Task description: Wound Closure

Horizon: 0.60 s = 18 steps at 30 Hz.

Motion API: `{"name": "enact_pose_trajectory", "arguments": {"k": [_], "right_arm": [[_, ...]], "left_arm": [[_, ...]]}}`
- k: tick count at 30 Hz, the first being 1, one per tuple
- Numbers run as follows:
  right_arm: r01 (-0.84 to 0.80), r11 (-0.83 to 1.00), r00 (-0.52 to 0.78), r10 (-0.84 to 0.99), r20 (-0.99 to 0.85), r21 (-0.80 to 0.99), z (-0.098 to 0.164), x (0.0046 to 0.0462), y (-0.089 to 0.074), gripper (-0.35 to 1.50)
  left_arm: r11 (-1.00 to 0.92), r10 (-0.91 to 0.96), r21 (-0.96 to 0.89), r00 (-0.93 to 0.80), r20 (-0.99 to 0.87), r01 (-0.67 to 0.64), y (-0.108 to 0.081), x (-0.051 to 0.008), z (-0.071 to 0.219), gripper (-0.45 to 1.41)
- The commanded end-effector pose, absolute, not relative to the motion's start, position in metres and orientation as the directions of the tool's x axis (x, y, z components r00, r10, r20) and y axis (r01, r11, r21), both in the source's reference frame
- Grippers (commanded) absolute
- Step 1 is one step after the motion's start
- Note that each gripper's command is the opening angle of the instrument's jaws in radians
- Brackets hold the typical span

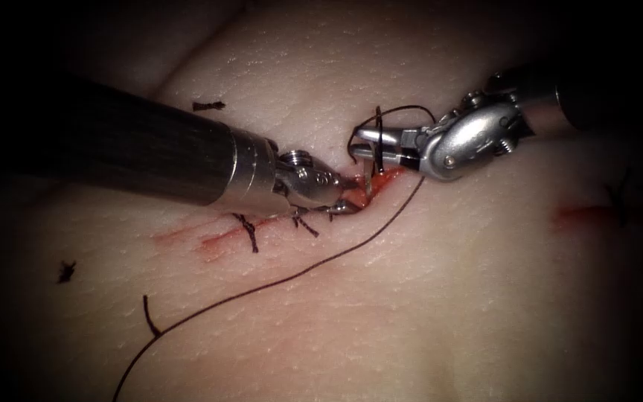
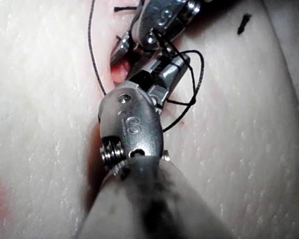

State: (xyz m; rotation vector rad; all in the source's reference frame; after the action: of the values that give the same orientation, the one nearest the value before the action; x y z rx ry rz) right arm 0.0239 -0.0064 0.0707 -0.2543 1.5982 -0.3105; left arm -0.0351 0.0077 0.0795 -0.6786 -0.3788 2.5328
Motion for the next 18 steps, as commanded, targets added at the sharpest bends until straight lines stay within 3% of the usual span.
{"name": "enact_pose_trajectory", "arguments": {"k": [1, 18], "right_arm": [[0.030, 0.936, -0.050, -0.350, -0.936, -0.351, 0.0714, 0.0245, -0.0071, -0.35], [0.057, 0.961, -0.021, -0.270, -0.963, -0.271, 0.0712, 0.0243, -0.0059, -0.35]], "left_arm": [[-0.843, 0.520, -0.380, -0.758, -0.393, -0.382, 0.0074, -0.0356, 0.0800, 0.57], [-0.854, 0.520, -0.313, -0.703, -0.486, -0.415, 0.0086, -0.0360, 0.0720, 0.46]]}}
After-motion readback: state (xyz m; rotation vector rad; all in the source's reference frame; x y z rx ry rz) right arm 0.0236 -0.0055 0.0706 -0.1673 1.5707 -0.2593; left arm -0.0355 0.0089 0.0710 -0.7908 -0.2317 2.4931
